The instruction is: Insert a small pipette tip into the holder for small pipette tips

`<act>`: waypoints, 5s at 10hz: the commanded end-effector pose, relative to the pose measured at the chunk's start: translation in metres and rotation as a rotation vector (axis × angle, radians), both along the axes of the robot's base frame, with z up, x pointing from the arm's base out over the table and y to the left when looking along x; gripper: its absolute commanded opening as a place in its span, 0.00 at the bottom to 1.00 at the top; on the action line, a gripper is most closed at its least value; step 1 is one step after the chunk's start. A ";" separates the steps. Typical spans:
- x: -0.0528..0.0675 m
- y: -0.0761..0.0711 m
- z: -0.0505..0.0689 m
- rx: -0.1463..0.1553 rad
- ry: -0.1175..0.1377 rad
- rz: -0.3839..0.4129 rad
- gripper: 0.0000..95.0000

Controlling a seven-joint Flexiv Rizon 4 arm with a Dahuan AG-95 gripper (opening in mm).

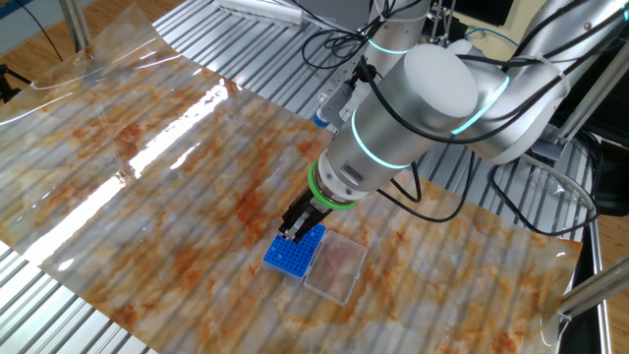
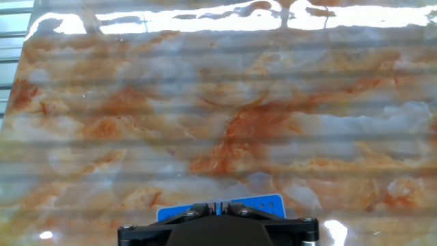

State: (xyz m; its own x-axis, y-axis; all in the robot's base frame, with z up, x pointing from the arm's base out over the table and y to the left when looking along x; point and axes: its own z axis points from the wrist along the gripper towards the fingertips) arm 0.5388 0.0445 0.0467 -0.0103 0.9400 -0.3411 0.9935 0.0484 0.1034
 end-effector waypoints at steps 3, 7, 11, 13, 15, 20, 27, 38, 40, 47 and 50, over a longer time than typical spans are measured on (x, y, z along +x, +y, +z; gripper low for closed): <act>0.001 0.001 -0.001 0.007 0.002 0.001 0.00; 0.001 0.001 -0.001 0.019 -0.005 -0.014 0.00; 0.001 0.001 -0.001 0.051 -0.008 -0.029 0.00; 0.001 0.001 -0.001 0.061 -0.009 -0.036 0.00; 0.001 0.001 -0.001 0.066 -0.008 -0.037 0.00; 0.001 0.001 -0.001 0.101 -0.010 -0.047 0.00; 0.000 0.003 -0.001 0.114 -0.007 -0.049 0.00; 0.000 0.003 0.000 0.130 0.004 -0.062 0.00; 0.000 0.003 0.000 0.130 0.007 -0.064 0.00; 0.000 0.003 0.000 0.143 0.017 -0.069 0.20; 0.000 0.003 0.000 0.151 0.041 -0.020 0.20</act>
State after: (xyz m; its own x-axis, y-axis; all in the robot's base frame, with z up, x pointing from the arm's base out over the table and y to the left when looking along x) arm 0.5382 0.0478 0.0476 0.0136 0.9807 -0.1950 0.9973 0.0007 0.0728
